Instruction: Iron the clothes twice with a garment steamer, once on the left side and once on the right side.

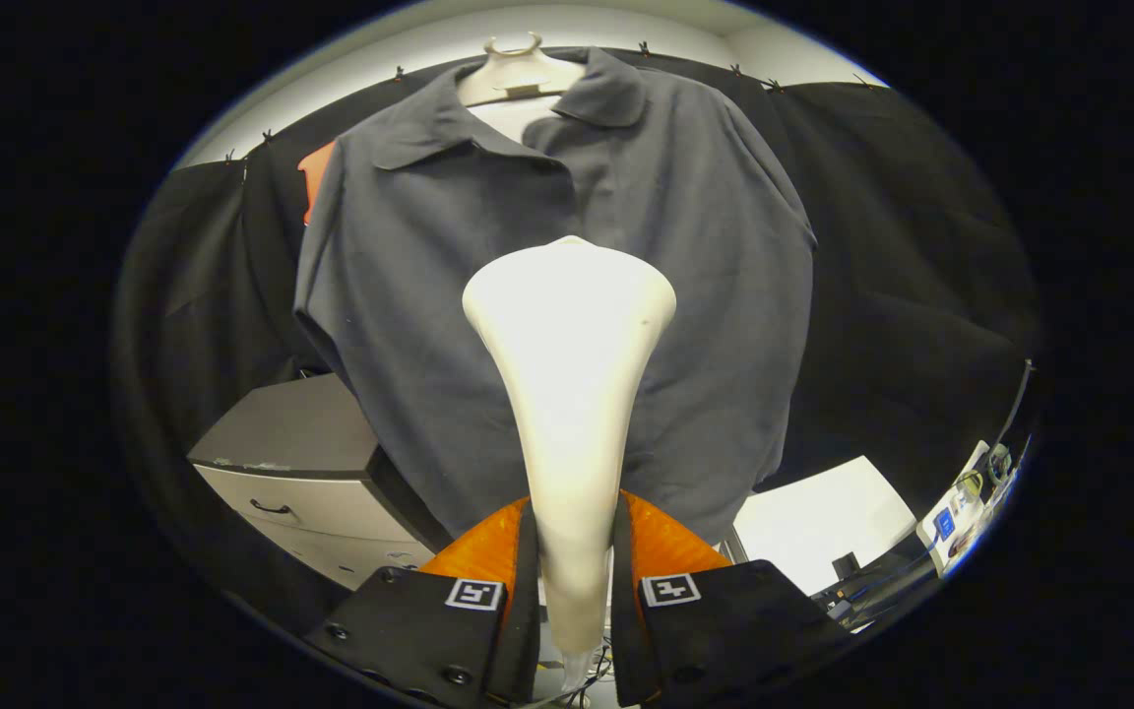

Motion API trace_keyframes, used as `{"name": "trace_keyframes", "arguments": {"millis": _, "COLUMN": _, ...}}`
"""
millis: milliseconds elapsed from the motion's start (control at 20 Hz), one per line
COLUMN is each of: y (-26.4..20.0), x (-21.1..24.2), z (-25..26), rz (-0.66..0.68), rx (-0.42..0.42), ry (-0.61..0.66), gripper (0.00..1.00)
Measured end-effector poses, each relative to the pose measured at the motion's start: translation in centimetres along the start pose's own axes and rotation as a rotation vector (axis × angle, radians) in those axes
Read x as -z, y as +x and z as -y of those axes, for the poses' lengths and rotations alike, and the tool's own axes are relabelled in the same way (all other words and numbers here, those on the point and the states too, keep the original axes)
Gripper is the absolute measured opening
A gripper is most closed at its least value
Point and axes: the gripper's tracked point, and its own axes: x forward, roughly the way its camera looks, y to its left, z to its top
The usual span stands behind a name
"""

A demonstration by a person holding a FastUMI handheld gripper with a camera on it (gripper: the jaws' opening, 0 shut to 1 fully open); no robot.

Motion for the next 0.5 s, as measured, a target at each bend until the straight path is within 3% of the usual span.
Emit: {"name": "trace_keyframes", "arguments": {"millis": 500, "y": -5.7, "x": -10.4, "z": -10.8, "rz": 0.213, "rx": -0.024, "ry": -0.053, "gripper": 0.37}}
